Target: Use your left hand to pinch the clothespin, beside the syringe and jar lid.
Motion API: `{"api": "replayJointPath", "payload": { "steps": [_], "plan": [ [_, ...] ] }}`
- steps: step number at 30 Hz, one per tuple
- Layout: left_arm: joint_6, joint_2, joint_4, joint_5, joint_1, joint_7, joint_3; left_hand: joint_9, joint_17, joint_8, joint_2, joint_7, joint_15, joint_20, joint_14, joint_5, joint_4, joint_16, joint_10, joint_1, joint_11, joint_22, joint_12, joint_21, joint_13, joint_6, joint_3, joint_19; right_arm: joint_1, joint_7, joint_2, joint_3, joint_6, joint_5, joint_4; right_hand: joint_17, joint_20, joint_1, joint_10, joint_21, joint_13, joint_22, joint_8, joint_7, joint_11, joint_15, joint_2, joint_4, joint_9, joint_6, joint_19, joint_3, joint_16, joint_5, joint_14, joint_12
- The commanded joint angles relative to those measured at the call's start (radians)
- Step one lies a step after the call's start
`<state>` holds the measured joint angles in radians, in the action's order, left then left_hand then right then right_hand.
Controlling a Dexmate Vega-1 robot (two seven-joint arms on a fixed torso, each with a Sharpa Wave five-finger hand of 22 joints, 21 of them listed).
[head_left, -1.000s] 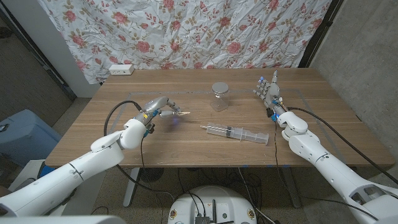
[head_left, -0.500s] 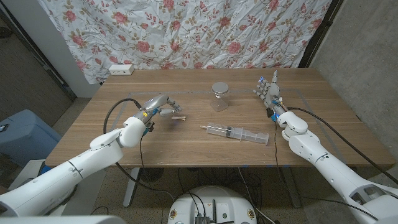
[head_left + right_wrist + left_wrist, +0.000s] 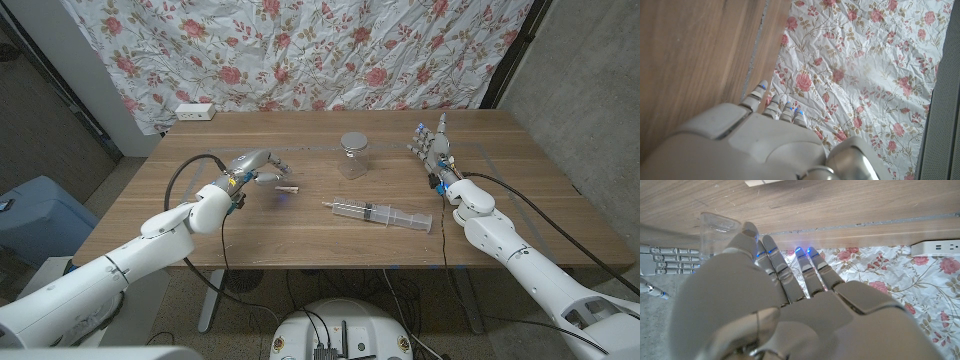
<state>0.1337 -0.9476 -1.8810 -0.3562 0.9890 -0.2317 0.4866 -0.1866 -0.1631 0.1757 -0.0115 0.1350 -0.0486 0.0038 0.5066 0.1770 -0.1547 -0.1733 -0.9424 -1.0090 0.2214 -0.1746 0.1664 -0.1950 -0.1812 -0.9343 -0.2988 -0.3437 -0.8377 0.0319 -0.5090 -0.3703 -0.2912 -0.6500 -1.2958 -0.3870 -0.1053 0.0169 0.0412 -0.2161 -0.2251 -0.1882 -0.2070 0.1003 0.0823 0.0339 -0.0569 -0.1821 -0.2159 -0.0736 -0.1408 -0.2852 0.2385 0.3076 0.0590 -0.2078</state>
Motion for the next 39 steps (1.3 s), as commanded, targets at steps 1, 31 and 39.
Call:
{"api": "replayJointPath", "payload": {
  "steps": [1,31,39],
  "plan": [
    [-0.018,-0.028,-0.005,-0.024,-0.017,0.048,0.002,0.001,-0.001,-0.003,-0.001,0.003,-0.109,0.006,-0.038,0.001,0.001,0.002,0.076,0.025,0.0,-0.002,0.001,0.007,0.001,0.067,0.013,0.024,0.0,0.0,0.0,0.0,-0.001,0.0,0.0,-0.003,0.001,0.0,0.0,-0.004,-0.003,-0.005,-0.006,0.007,0.009,0.035,-0.072,0.0,-0.002,-0.003,-0.004,-0.005,0.006,0.005,0.009,-0.007],
    [-0.188,0.0,0.111,0.127,-0.027,0.063,-0.054,0.005,-0.003,0.003,0.002,-0.022,-0.015,0.049,-0.276,-0.003,0.02,0.0,0.581,0.166,-0.04,0.002,0.0,0.009,0.006,0.465,0.063,0.188,0.0,0.0,0.0,0.0,-0.001,0.0,0.001,-0.003,0.001,0.0,0.001,-0.004,-0.003,-0.005,-0.006,0.006,0.009,0.034,-0.072,0.0,-0.002,-0.003,-0.004,-0.005,0.006,0.005,0.01,-0.007],
    [-0.211,0.065,0.166,0.208,-0.019,0.014,-0.069,0.006,-0.004,0.005,0.019,-0.06,0.015,0.007,-0.294,-0.002,0.03,0.0,0.656,0.208,-0.075,0.004,0.003,0.012,0.007,0.496,0.07,0.211,0.0,0.001,0.0,0.0,-0.001,0.0,0.001,-0.003,0.001,0.0,0.0,-0.004,-0.003,-0.005,-0.006,0.006,0.008,0.036,-0.072,0.0,-0.002,-0.003,-0.004,-0.005,0.006,0.005,0.01,-0.007]
  ]
}}
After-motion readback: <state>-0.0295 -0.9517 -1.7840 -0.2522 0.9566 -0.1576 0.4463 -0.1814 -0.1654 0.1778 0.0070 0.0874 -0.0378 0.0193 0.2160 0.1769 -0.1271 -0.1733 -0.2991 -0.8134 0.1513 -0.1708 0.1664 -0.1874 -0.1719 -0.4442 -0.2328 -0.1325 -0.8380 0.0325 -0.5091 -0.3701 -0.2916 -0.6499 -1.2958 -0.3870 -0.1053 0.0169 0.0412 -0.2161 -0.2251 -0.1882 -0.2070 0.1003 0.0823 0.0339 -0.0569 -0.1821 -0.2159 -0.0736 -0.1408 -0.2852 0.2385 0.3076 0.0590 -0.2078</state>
